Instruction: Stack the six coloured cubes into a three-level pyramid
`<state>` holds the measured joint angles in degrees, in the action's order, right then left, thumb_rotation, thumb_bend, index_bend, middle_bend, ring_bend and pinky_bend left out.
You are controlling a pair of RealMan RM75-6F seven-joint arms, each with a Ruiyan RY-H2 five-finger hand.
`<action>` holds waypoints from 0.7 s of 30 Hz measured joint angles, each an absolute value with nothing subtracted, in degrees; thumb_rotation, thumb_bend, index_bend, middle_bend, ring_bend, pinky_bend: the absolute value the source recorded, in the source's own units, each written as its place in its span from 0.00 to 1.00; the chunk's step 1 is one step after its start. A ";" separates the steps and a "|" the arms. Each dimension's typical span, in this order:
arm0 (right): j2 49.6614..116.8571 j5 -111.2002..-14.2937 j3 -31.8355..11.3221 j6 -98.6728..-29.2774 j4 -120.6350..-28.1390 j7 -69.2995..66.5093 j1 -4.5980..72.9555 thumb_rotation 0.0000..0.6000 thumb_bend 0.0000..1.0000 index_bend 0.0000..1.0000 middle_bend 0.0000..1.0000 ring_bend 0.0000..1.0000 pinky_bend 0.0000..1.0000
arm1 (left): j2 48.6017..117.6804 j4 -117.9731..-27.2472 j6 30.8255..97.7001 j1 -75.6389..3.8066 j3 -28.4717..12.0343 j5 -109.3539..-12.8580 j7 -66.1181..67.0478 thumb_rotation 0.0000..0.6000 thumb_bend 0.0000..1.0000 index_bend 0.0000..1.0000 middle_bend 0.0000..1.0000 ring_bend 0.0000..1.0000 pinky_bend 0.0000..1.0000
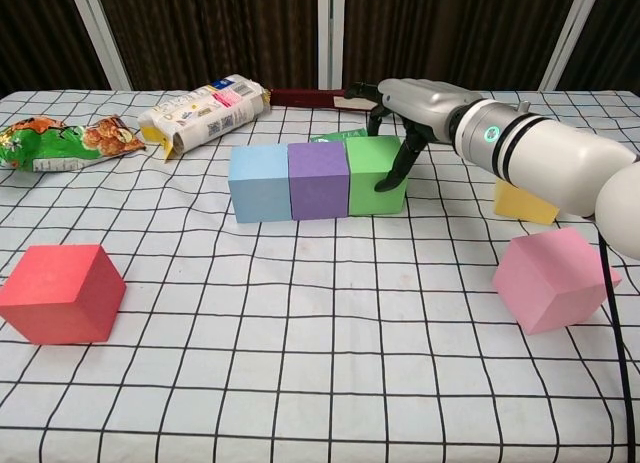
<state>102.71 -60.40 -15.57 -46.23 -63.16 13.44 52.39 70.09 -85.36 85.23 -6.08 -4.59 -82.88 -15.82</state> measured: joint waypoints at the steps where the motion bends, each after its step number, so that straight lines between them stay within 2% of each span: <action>1: 102.76 -60.53 -15.56 -46.19 -63.07 13.22 52.40 1.00 0.16 0.00 0.63 0.15 0.00 | 70.12 -85.32 85.03 -6.10 -4.57 -82.85 -15.90 1.00 0.00 0.05 0.11 0.00 0.04; 21: 103.88 -60.71 -15.97 -46.03 -62.24 11.77 52.58 1.00 0.16 0.00 0.63 0.15 0.00 | 70.32 -84.86 84.13 -6.11 -4.58 -82.87 -16.56 1.00 0.00 0.05 0.11 0.00 0.04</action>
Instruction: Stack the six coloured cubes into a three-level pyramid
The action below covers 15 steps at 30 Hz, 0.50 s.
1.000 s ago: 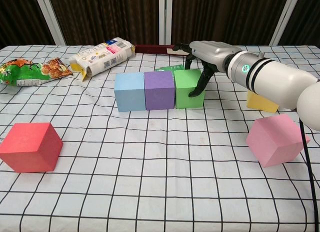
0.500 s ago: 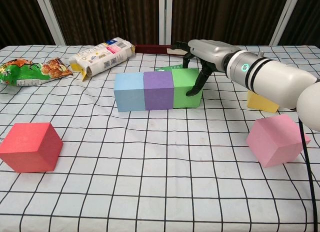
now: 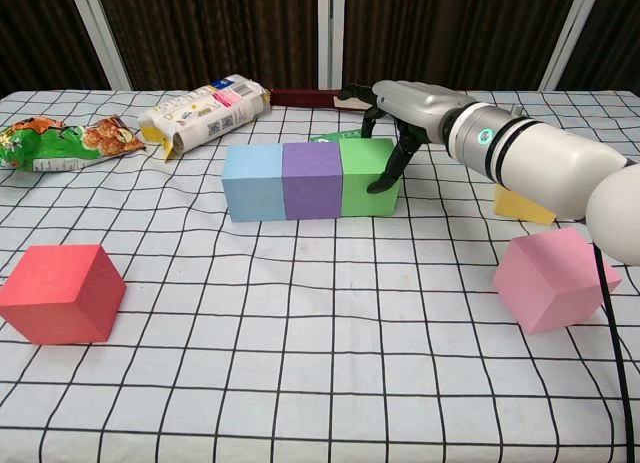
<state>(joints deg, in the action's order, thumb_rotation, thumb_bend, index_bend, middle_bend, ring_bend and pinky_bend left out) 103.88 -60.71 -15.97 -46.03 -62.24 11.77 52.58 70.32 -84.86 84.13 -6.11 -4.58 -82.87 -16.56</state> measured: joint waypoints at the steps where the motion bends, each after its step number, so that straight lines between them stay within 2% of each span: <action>1: 103.89 -60.62 -16.02 -45.95 -62.24 11.74 52.60 1.00 0.16 0.00 0.63 0.15 0.00 | 70.33 -84.83 84.07 -6.11 -4.58 -82.85 -16.64 1.00 0.00 0.05 0.11 0.00 0.04; 15: 103.96 -59.99 -16.03 -45.65 -62.80 12.35 52.76 1.00 0.17 0.00 0.63 0.15 0.00 | 70.16 -84.83 83.68 -6.14 -4.60 -82.93 -16.96 1.00 0.00 0.05 0.11 0.00 0.04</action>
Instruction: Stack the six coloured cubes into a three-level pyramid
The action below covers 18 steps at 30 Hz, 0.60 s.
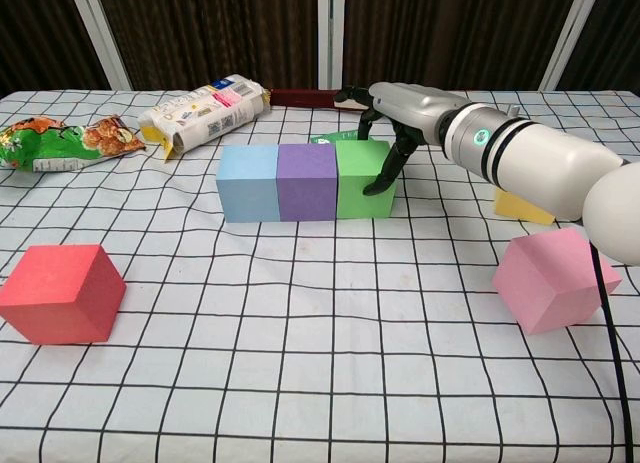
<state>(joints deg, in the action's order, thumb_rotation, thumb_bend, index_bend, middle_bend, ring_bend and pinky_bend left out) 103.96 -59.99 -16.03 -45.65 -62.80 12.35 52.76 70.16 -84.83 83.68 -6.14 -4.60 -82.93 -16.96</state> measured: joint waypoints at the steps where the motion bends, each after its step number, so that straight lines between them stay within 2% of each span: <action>1: 104.00 -59.89 -16.03 -45.67 -62.79 12.45 52.75 1.00 0.17 0.00 0.63 0.15 0.00 | 70.15 -84.82 83.62 -6.15 -4.59 -82.94 -16.97 1.00 0.00 0.05 0.11 0.00 0.04; 18: 104.02 -59.09 -16.03 -45.99 -63.51 13.24 52.63 1.00 0.17 0.00 0.63 0.15 0.00 | 70.28 -84.68 83.31 -6.30 -4.68 -82.98 -17.06 1.00 0.01 0.05 0.11 0.00 0.04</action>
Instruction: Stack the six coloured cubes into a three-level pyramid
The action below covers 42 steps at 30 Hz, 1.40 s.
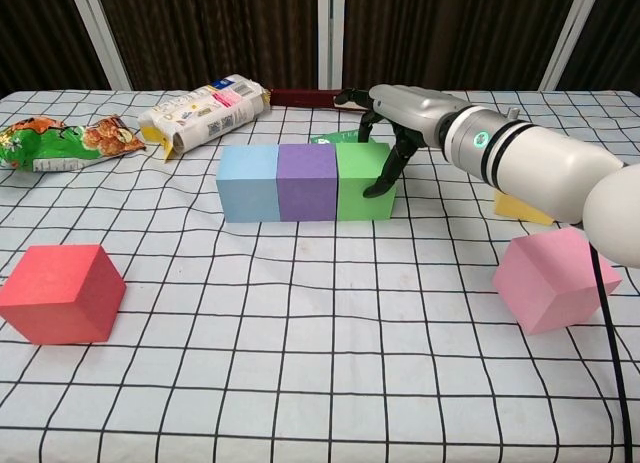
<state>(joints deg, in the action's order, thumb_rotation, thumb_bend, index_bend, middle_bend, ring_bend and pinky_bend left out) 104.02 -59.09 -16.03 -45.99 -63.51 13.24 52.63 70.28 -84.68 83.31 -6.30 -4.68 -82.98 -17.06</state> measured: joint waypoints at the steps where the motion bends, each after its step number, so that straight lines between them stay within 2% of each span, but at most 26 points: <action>1: 104.07 -59.08 -16.01 -45.99 -63.45 13.26 52.64 1.00 0.17 0.00 0.63 0.15 0.00 | 70.30 -84.64 83.29 -6.30 -4.69 -82.96 -17.08 1.00 0.00 0.05 0.11 0.00 0.04; 42: 105.12 -59.43 -16.09 -45.80 -62.36 12.78 53.00 1.00 0.17 0.00 0.62 0.15 0.00 | 70.03 -84.33 82.46 -6.78 -4.49 -83.45 -17.30 1.00 0.00 0.05 0.11 0.00 0.04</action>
